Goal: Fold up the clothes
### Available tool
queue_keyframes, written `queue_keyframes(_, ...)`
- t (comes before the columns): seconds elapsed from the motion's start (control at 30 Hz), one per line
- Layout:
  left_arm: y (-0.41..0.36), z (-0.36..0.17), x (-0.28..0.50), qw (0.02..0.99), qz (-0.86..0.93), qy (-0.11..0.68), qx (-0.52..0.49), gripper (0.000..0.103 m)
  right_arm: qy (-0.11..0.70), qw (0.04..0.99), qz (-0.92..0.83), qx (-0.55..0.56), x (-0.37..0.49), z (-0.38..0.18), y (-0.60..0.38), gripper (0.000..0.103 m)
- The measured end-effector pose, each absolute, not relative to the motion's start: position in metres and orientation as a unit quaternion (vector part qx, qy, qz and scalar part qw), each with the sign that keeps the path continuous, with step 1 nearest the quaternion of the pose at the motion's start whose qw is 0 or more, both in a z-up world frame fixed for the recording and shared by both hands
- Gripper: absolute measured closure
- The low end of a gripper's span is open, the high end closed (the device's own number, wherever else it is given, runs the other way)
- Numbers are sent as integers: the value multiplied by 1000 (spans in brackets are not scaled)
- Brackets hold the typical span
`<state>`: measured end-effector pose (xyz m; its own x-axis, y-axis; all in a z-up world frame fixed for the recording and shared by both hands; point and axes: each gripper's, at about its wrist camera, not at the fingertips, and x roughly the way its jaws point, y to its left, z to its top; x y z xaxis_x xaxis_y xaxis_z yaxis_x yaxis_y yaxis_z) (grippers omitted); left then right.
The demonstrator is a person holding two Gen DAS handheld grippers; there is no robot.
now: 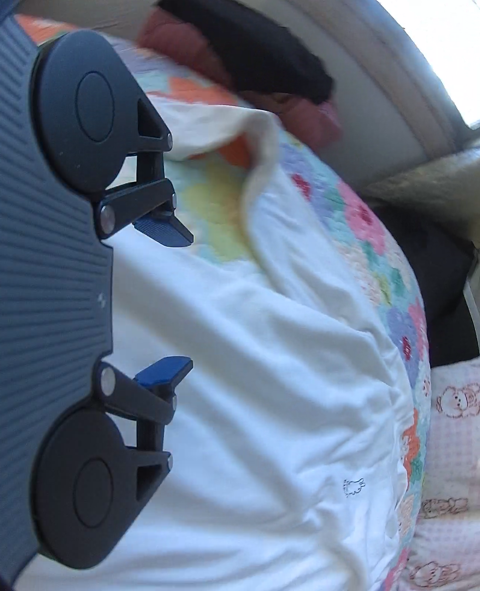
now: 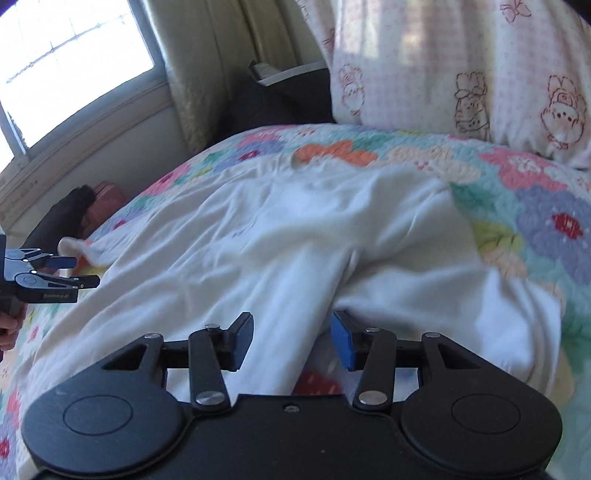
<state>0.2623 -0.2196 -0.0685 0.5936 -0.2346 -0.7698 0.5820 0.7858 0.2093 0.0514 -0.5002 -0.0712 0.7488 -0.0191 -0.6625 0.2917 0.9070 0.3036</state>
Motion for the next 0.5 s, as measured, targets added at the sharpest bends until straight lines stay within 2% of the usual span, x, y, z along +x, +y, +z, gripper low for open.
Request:
queue_keyframes(0.2,-110,-83,185,876,-167,433,131,35,372,900,-56,219,-6,-84,-425,50)
queue_keyframes(0.37,-52,-92,168,871,-127,471,68,26,375,894,-46,241,-47,-88,-379,44)
queue_keyframes(0.5,-15,-110,178,875,-124,468,-22,24,398,882,-14,254,-70,-101,-342,40)
